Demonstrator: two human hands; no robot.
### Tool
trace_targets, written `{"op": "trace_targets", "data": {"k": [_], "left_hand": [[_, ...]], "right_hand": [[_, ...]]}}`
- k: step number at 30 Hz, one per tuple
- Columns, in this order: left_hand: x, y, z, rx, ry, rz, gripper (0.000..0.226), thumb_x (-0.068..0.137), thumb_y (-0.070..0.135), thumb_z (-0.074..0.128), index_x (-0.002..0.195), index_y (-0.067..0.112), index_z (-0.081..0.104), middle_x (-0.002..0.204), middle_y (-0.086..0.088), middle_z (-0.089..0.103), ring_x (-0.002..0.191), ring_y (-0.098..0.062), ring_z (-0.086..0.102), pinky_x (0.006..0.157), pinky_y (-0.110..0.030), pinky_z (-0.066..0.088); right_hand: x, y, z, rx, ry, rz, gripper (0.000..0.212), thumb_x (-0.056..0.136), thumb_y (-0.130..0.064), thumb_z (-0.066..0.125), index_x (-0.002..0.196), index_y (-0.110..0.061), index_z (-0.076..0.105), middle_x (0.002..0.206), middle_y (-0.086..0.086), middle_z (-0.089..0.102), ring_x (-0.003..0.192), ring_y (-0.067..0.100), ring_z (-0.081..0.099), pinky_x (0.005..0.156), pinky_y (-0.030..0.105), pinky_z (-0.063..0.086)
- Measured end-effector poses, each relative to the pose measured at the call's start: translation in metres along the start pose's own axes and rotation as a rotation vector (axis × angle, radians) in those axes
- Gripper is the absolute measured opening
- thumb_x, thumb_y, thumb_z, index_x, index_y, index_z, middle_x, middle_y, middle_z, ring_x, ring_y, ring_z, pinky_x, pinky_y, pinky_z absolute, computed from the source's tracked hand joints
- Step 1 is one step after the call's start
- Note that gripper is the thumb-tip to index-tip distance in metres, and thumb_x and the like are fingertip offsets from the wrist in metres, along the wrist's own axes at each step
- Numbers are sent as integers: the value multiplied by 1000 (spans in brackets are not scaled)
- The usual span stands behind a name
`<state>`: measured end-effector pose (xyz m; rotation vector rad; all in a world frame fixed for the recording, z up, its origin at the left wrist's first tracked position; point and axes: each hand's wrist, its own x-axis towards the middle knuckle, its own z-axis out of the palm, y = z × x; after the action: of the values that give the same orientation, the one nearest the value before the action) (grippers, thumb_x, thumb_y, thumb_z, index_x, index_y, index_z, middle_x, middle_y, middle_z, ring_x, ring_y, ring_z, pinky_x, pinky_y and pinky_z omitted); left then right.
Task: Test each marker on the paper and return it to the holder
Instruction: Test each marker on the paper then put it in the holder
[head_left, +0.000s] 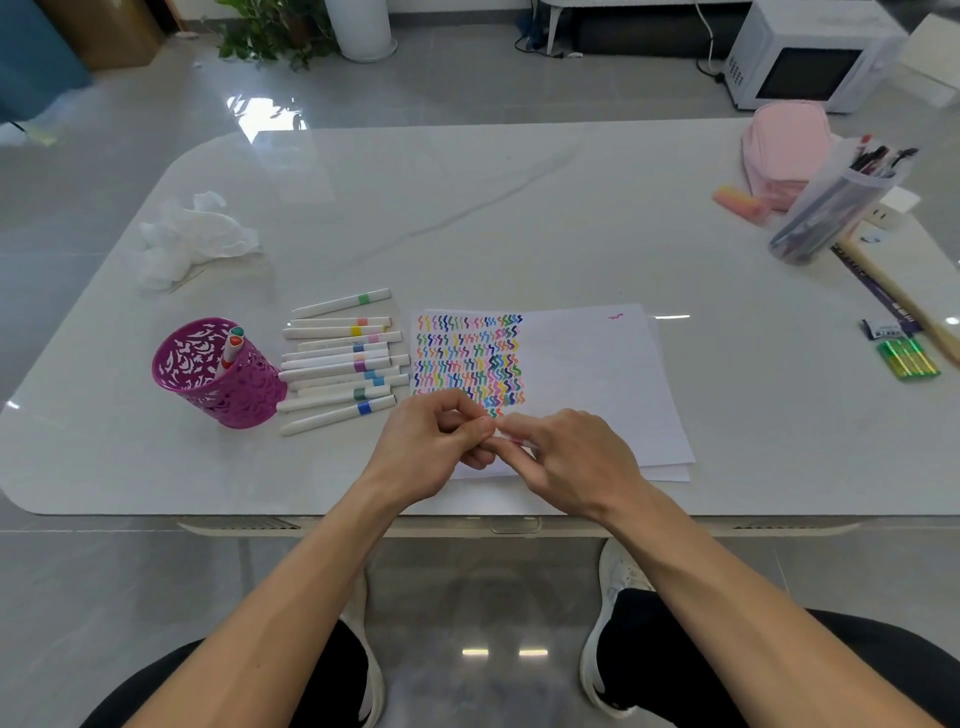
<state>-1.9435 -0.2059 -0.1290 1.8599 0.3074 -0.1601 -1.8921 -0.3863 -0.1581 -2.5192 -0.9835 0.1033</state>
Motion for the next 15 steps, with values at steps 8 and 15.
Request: {"op": "trace_targets", "data": {"k": [8,15], "left_hand": [[6,-5,-5,50,162,45,7,96,17,66,90,14,69,74,0,75,67,-15,73,69,-29,61],[11,-18,-13,494,295,135,5,96,34,64,97,28,64,72,15,64,67,-3,63,67,-25,55]], "right_hand": [[1,-4,-13,230,-49,143,39,102,-41,52,132,-24,34,62,-9,50,54,7,52,57,34,40],[6,4,-27,730,-14,295,12,109,-18,41,109,-30,41,95,8,65,57,7,53,58,26,46]]}}
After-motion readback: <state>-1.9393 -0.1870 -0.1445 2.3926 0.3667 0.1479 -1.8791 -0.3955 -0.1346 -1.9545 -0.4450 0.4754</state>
